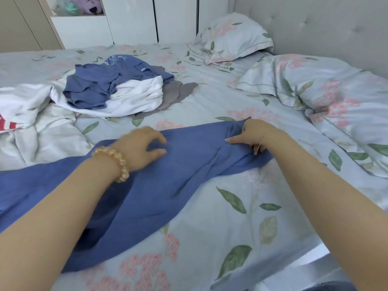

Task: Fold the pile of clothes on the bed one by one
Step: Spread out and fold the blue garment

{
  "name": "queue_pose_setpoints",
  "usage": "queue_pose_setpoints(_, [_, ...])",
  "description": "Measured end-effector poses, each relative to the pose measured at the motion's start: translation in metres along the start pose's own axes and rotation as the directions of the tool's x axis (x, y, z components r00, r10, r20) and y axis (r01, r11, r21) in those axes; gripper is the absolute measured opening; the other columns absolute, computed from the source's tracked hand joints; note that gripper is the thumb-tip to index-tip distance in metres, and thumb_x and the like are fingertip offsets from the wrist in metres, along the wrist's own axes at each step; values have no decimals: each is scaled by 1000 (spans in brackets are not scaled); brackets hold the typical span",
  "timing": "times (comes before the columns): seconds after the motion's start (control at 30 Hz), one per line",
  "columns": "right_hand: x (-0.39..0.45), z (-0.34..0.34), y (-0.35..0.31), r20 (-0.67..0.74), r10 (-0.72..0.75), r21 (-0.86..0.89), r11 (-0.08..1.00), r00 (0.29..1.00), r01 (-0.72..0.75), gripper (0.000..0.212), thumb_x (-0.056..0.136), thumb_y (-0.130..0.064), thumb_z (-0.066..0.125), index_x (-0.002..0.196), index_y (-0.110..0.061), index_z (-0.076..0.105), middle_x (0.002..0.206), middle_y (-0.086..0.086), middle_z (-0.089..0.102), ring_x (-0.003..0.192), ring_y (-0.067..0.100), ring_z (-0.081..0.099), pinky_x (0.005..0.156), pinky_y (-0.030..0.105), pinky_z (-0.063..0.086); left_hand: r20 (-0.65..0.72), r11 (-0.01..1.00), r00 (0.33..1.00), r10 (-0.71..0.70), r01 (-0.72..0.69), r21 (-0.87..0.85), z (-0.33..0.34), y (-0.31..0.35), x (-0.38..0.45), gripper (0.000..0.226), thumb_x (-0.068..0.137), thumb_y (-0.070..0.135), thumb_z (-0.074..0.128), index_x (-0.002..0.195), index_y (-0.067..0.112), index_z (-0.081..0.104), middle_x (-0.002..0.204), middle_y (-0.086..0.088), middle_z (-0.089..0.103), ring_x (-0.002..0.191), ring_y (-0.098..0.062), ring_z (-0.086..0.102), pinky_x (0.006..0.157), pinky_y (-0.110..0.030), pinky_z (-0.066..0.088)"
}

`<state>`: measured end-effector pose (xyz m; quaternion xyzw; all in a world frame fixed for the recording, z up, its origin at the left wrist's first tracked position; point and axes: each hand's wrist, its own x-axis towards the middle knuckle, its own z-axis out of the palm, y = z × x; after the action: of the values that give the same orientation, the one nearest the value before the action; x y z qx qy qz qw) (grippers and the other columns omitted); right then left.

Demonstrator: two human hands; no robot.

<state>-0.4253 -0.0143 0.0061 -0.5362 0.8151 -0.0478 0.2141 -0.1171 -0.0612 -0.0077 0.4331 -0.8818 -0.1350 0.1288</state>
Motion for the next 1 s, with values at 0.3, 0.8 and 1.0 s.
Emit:
queue_pose_setpoints(0.3, [-58, -28, 46, -103, 92, 383, 923, 990, -46, 29, 95, -23, 58, 74, -4, 59, 72, 11, 65, 61, 24, 61, 53, 30, 50, 408, 977, 896, -178, 112, 179, 48, 15, -27, 70, 85, 75, 18, 146, 50, -9, 157, 14, -22, 144, -9, -21, 117, -48, -13])
queue_pose_setpoints(0.8, [-68, 7, 88, -11, 239, 689, 705, 971, -166, 21, 89, -19, 61, 105, -5, 58, 96, 14, 61, 63, 23, 59, 59, 34, 55, 117, 962, 991, -65, 93, -256, 55, 118, 90, 30, 92, 24, 63, 119, 14, 61, 129, -1, 56, 119, -18, 51, 95, -19, 35])
queue_pose_setpoints(1.0, [-60, -3, 112, -112, 180, 659, 749, 977, -63, 4, 87, -5, 59, 84, -3, 61, 69, 15, 65, 65, 32, 69, 70, 40, 57, 168, 972, 967, -189, 209, -108, 89, 147, 155, 34, 95, 46, 51, 114, 21, 63, 118, -1, 62, 113, -24, 55, 99, -36, 42])
